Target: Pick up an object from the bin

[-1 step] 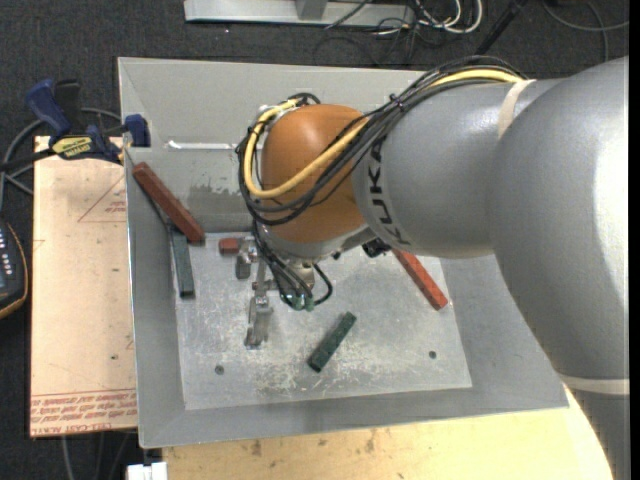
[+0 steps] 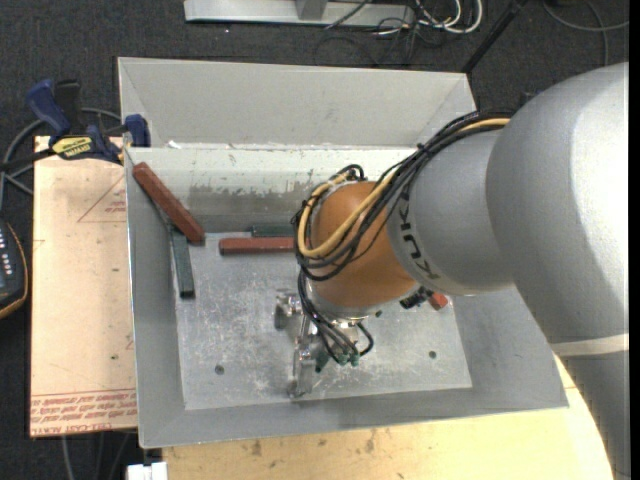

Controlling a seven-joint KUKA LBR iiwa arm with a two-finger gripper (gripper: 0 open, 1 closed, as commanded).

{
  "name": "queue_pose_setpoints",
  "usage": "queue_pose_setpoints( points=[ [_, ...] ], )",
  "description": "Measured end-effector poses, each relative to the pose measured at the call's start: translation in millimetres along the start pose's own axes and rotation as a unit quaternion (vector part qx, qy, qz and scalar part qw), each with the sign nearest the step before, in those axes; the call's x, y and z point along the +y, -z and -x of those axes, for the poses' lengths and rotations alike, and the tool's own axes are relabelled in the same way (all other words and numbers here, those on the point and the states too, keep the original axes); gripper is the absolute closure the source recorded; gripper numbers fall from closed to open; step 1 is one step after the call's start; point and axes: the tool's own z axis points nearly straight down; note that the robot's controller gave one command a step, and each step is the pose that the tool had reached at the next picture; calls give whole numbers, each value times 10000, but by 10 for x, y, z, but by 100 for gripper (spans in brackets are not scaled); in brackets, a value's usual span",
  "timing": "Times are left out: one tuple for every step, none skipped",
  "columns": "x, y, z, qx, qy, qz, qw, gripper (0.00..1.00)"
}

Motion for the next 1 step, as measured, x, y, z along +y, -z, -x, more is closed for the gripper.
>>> queue_pose_setpoints(
  points=[
    [-805,50,-195,-90,629,6,9980,0]
  ],
)
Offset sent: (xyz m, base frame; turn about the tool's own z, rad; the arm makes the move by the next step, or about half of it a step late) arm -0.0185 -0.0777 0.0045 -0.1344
